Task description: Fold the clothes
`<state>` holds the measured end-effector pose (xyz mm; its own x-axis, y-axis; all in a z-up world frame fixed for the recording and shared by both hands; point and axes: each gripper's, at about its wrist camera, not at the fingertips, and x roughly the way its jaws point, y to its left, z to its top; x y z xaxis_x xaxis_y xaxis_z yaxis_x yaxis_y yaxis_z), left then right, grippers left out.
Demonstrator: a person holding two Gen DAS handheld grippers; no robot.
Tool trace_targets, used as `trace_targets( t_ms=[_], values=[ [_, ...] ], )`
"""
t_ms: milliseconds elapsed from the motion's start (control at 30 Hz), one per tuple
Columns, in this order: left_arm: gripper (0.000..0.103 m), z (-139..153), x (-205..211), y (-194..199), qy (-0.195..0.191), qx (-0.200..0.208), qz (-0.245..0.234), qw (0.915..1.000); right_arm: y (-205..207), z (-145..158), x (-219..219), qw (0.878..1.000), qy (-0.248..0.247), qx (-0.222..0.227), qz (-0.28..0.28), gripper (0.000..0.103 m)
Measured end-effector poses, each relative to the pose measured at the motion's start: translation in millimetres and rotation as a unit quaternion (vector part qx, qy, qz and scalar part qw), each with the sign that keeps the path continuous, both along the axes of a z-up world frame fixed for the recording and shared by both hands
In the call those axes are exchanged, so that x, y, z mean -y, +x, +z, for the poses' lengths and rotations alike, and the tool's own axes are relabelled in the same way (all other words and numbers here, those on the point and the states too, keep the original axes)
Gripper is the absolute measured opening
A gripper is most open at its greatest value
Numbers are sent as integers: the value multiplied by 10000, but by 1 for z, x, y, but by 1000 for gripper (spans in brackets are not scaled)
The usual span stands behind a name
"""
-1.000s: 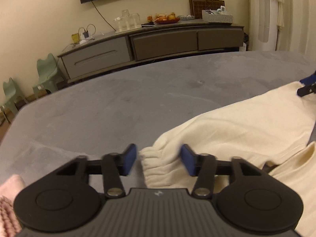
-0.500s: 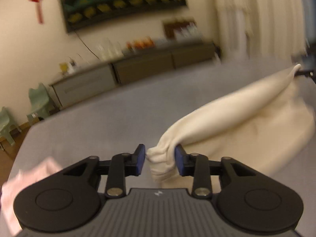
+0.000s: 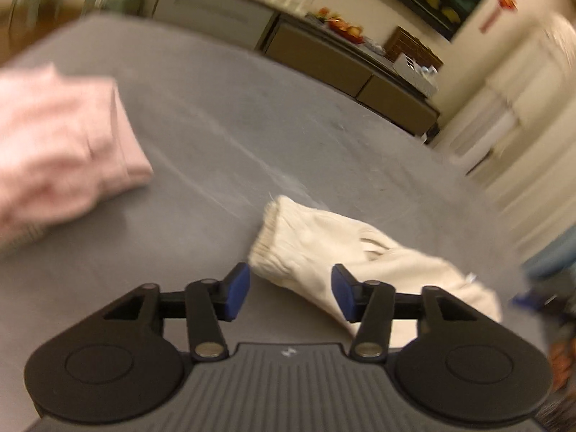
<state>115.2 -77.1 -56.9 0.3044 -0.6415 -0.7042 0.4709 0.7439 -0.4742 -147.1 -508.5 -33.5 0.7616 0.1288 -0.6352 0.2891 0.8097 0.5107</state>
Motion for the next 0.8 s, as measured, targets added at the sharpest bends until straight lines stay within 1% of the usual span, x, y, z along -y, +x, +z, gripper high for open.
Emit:
trace_targets(
  t_ms=[33,67,100,133,167,267,333,400,433,467,500,533,567,600,700,733,767,800],
  values=[
    [55,-1,1,0,-95,-60,14,9999,4,-7,0,9999,24,-120,-32,88],
    [59,-2,2,0,-182,-111,28,9998,8,-14,1,9997,61,-227,-54,88],
    [61,-2,3,0,-230,-120,39,9997,10,-20,2,9995,161,-269,-25,86],
    [63,-2,6,-1,-240,-94,39,9997,10,-25,3,9991,278,-309,16,84],
    [63,-2,9,-1,-239,-64,32,9997,11,-28,0,9987,376,-325,66,78],
    [61,-8,22,0,-107,23,-21,9999,13,-35,-4,9967,685,-339,266,70],
    [60,-13,30,1,-2,40,-19,10000,15,-36,-6,9970,625,-364,280,70],
    [56,-17,36,4,81,9,27,10000,17,-36,-8,9972,597,-349,285,70],
    [54,-18,38,4,113,-5,51,9999,18,-35,-8,9973,587,-336,290,69],
    [51,-19,40,5,144,-19,76,9999,20,-36,-10,9974,535,-360,330,61],
    [49,-19,42,6,176,-33,100,9998,22,-36,-11,9974,484,-385,369,48],
    [45,-20,44,7,207,-47,125,9997,24,-37,-13,9975,420,-410,406,41],
    [43,-21,46,8,239,-56,150,9996,26,-36,-16,9977,299,-434,436,31],
    [41,-20,47,8,270,-44,176,9995,26,-33,-18,9977,193,-430,482,24],
    [29,-19,49,9,384,30,254,9989,25,-29,-24,9973,-26,-433,586,17],
    [17,-20,49,10,434,54,287,9986,25,-28,-25,9971,-86,-435,616,15],
    [6,-20,50,11,479,83,312,9983,24,-27,-27,9968,-146,-437,649,8],
    [6,-18,51,11,507,137,312,9981,25,-26,-29,9964,-205,-436,693,5]
  ],
)
